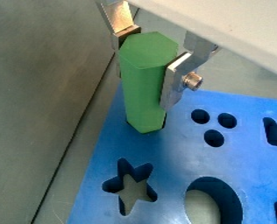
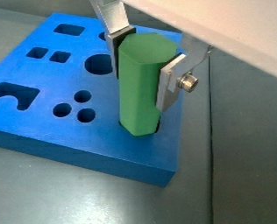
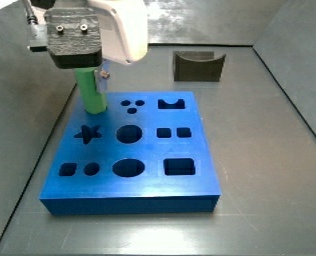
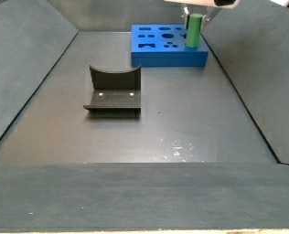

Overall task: Pick up the hexagon object. Move up. Place the hexagon object on the fixture. Regrasp the hexagon object. Move to above the board. Insert the hexagon object.
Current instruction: Insert the hexagon object.

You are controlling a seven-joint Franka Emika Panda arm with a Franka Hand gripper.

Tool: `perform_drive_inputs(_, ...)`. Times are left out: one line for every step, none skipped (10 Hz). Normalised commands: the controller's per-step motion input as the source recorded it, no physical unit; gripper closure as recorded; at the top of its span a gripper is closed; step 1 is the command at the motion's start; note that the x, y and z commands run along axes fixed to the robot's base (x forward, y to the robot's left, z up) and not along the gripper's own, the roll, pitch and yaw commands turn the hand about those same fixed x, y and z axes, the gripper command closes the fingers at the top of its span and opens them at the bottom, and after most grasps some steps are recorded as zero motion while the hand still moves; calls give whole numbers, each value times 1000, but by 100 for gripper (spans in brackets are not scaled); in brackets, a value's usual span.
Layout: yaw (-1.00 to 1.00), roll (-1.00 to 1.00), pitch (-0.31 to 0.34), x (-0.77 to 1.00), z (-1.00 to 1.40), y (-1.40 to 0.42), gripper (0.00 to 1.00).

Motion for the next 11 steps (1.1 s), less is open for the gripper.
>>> perform_drive_inputs(0,0,-209,0,-854,0,100)
perform_drive_inputs(0,0,-189,0,-1000,0,100)
perform_drive_inputs(0,23,-103,0,-1000,0,100)
perform_drive_inputs(0,77,-40,80,-1000,0,100)
perform_drive_inputs(0,60,0,206,-1000,0,100)
perform_drive_inputs(0,29,0,340,-1000,60,100)
perform_drive_inputs(26,0,0,457,-1000,74,100)
perform_drive_inputs(0,0,-100,417,-1000,6,100)
perform_drive_inputs(0,0,0,0,-74,0,100)
perform_drive_inputs(-71,177,-454,-80,-809,-43,100)
perform_drive_inputs(-149,251,-169,-80,-1000,0,100)
